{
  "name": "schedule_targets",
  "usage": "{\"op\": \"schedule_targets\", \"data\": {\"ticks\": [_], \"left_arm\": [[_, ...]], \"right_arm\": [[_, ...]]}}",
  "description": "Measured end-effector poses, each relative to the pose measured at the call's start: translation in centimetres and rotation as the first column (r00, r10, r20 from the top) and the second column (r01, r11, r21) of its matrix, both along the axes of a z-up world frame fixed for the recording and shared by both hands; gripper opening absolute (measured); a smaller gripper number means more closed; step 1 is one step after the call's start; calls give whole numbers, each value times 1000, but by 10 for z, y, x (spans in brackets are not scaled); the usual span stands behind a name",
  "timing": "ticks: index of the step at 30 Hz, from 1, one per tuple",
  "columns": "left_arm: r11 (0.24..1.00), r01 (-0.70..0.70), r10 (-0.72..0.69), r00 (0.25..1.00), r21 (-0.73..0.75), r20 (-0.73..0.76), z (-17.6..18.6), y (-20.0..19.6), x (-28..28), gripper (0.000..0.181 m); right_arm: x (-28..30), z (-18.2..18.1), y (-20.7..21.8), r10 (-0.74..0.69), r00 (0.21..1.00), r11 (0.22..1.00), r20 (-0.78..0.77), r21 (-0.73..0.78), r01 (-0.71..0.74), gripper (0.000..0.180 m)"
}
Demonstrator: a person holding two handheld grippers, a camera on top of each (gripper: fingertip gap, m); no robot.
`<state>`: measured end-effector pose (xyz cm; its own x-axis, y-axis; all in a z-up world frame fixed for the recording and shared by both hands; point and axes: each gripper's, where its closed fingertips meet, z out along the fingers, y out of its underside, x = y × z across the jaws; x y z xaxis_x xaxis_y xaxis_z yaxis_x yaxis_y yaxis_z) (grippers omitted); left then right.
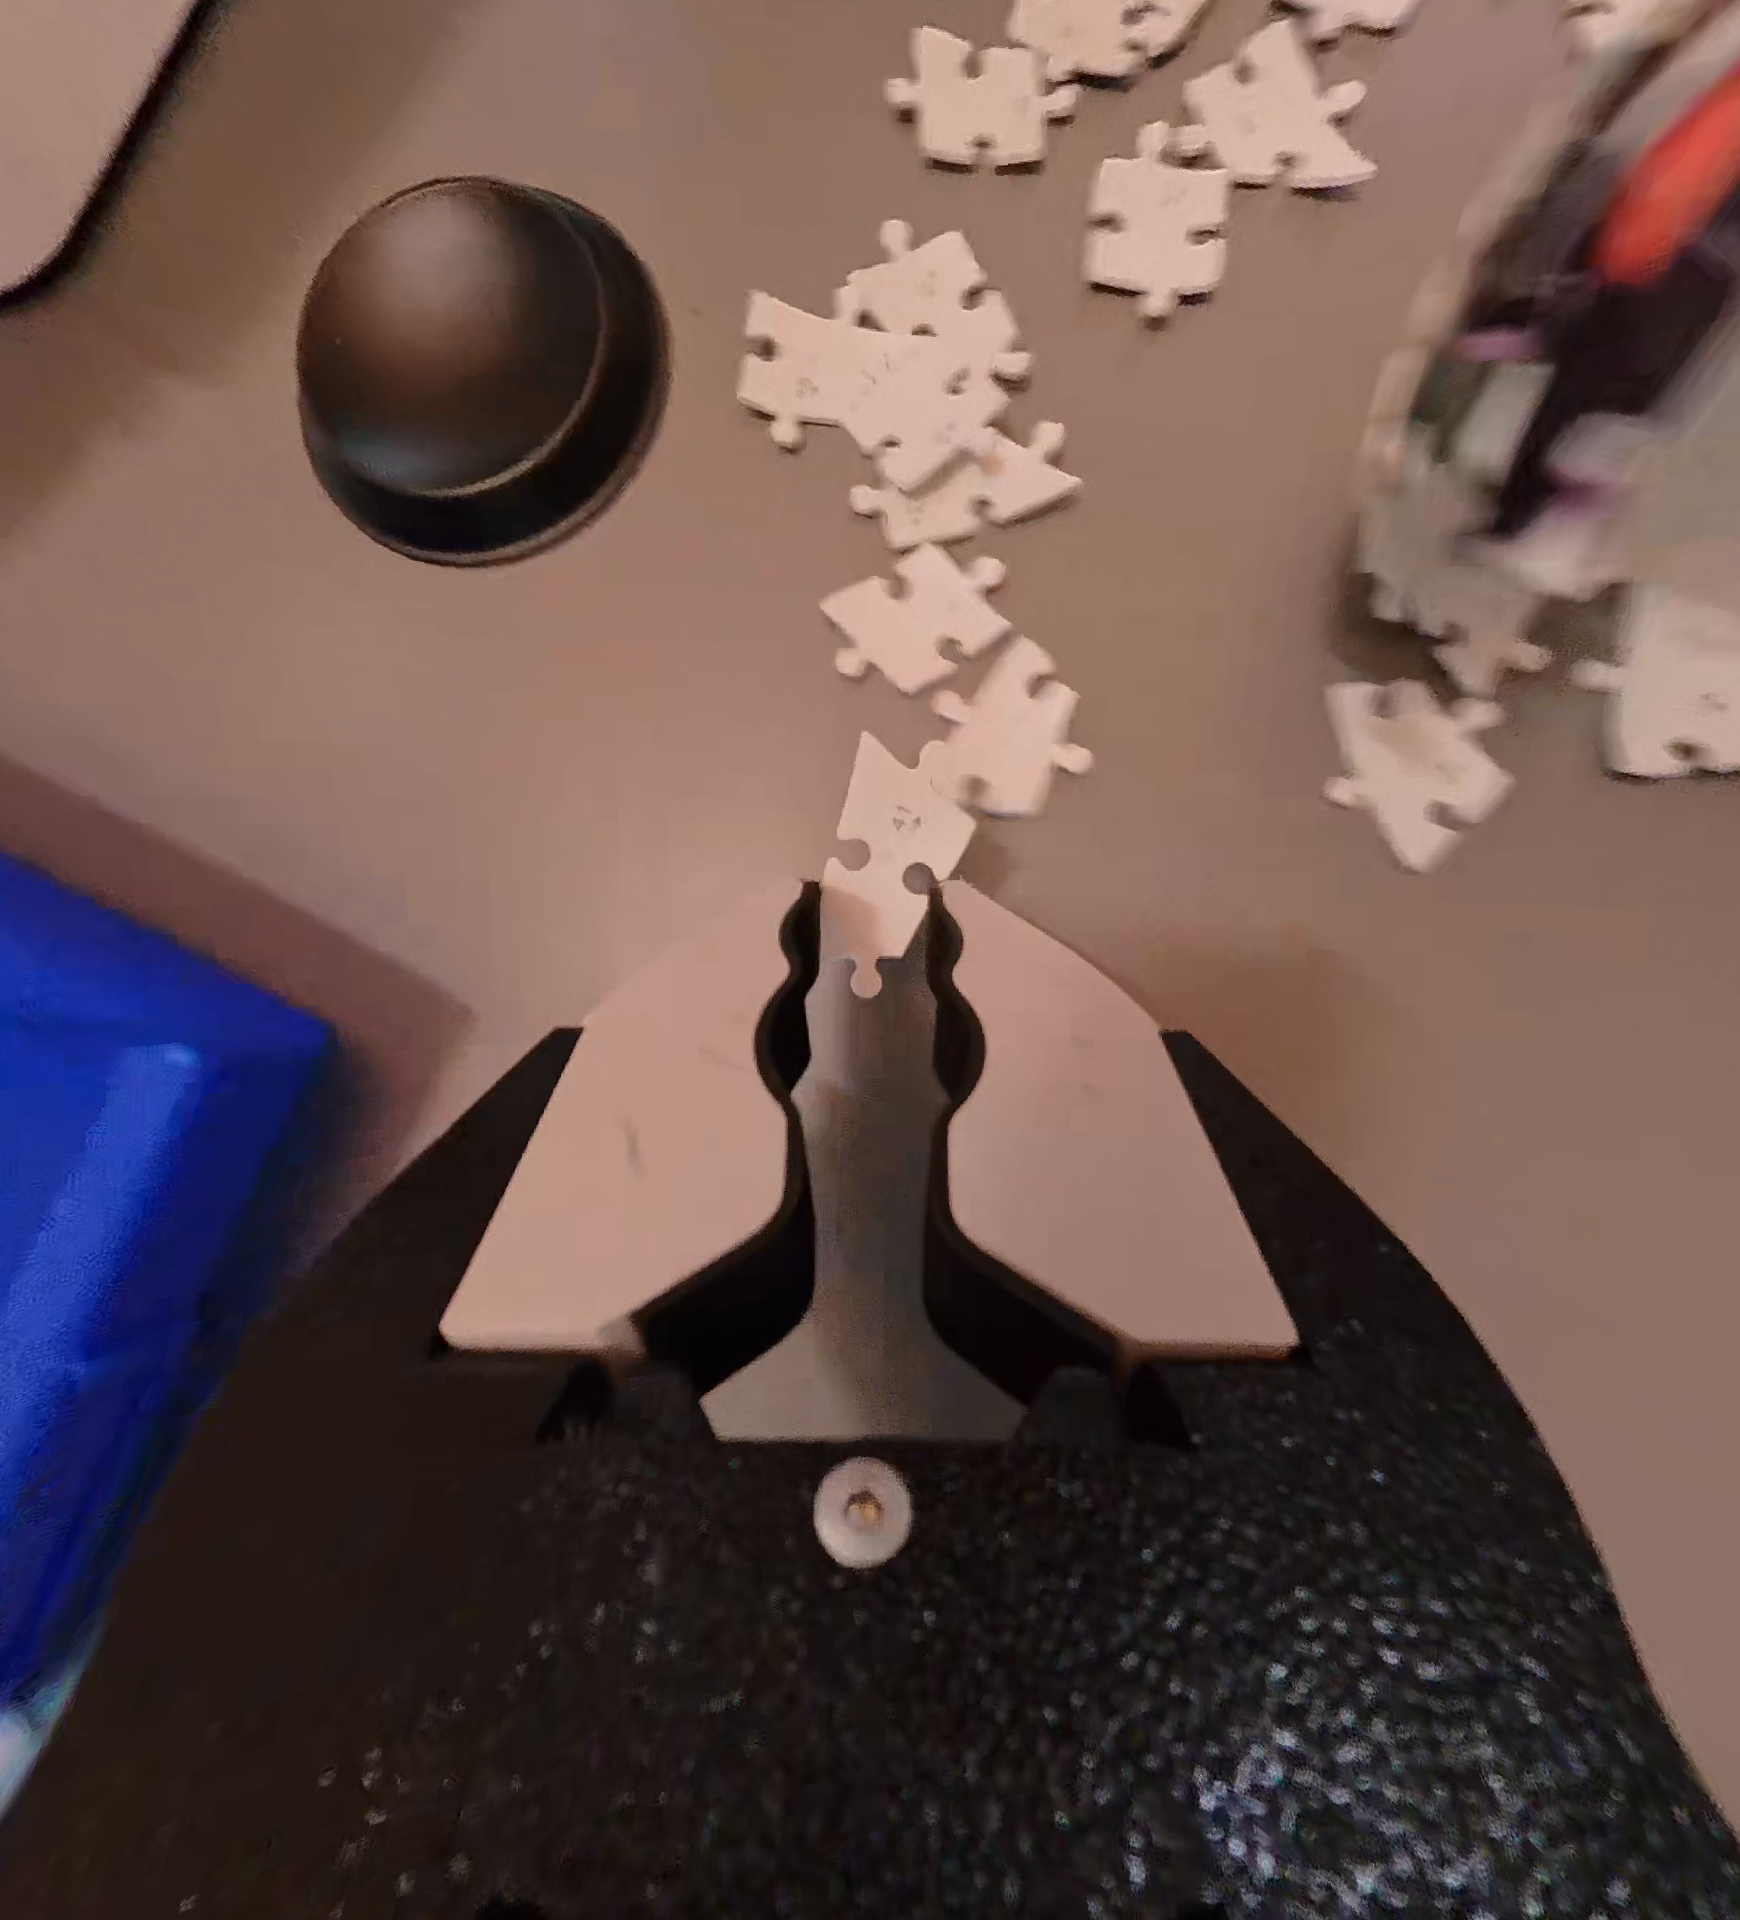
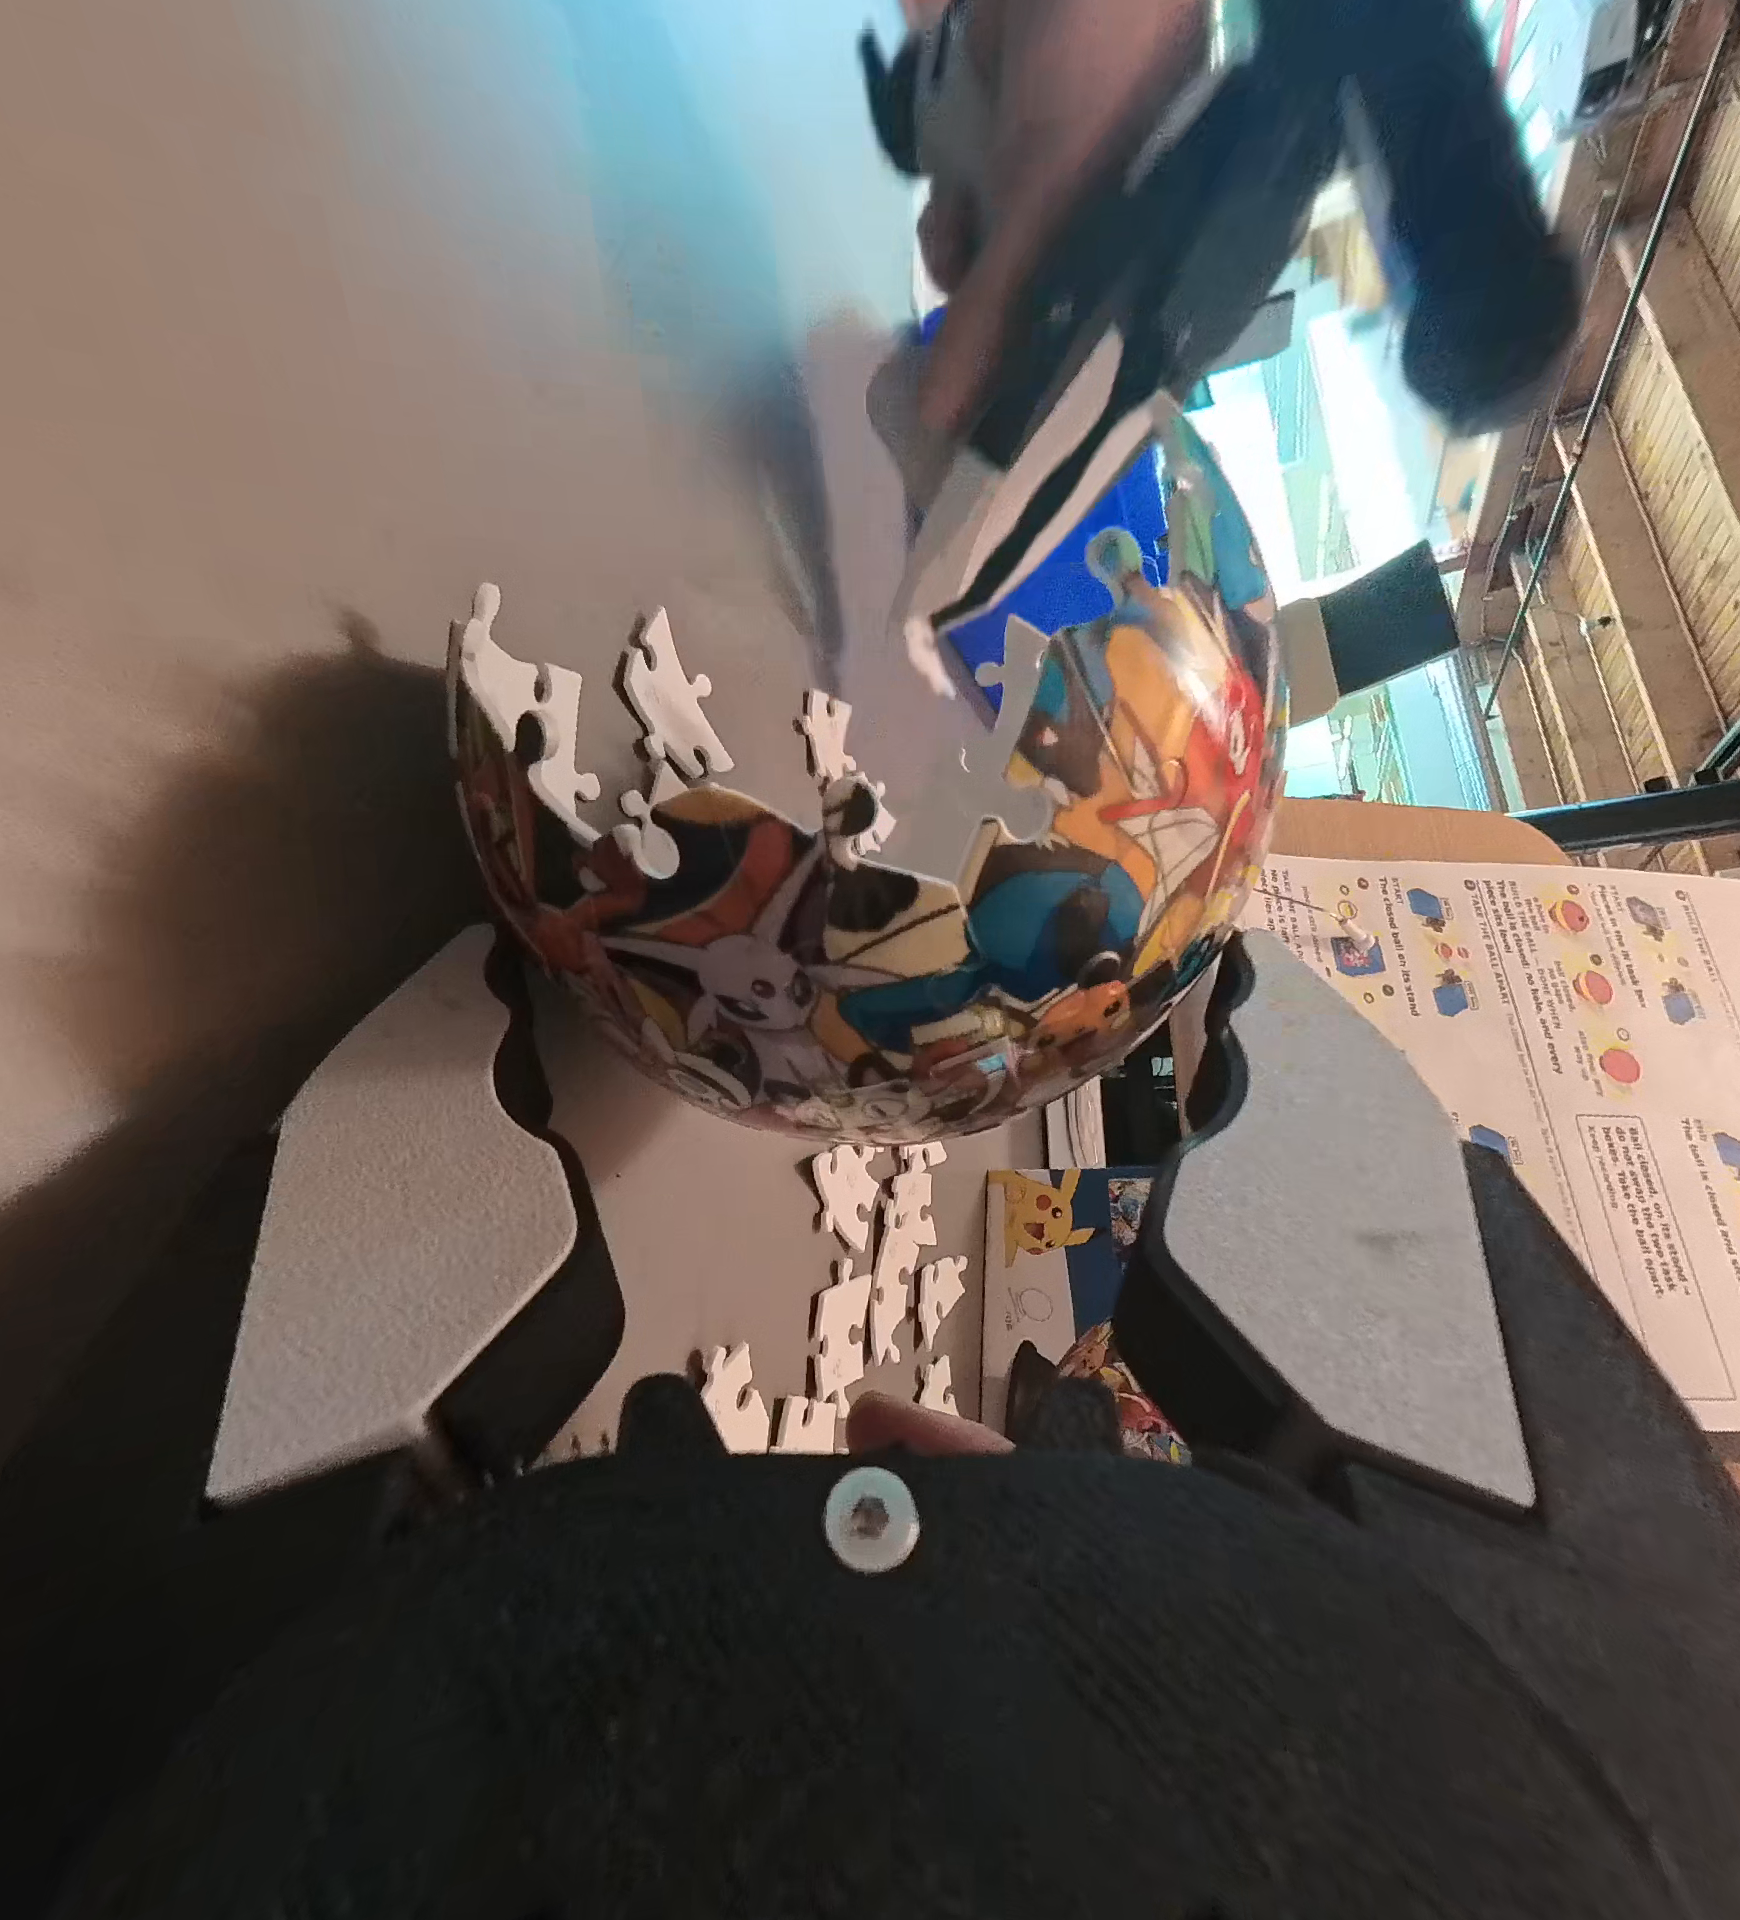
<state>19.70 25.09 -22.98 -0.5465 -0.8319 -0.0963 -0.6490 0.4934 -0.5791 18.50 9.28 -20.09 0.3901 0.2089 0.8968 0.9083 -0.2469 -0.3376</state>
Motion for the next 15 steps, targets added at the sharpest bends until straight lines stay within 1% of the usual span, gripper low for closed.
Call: {"op": "schedule_targets", "data": {"ticks": [2, 4, 6, 8, 10, 15], "left_arm": [[999, 24, -24, 1000, -36, -2, 9, -23, -27, 18], [992, 114, -115, 993, -55, -15, 8, -58, -50, 18], [983, 182, -182, 983, -12, 4, 5, -84, -58, 18], [977, 211, -211, 977, 12, 30, 5, -104, -57, 18], [974, 223, -226, 973, 47, 47, 3, -112, -53, 18], [973, 208, -210, 978, 102, 15, -13, -120, -47, 18]], "right_arm": [[0, 0, 1, 1, 1000, 1000, -7, -4, -1, 122], [-2, 0, 2, 9, 1000, 1000, -9, -9, -9, 121], [-3, 0, 2, 14, 1000, 1000, 0, -15, -14, 120], [-4, 0, 2, 17, 1000, 1000, 14, -20, -17, 120], [-3, 0, 3, 12, 1000, 1000, 26, -23, -12, 120], [-5, 1, 2, 17, 999, 1000, 51, -22, -16, 119]]}}
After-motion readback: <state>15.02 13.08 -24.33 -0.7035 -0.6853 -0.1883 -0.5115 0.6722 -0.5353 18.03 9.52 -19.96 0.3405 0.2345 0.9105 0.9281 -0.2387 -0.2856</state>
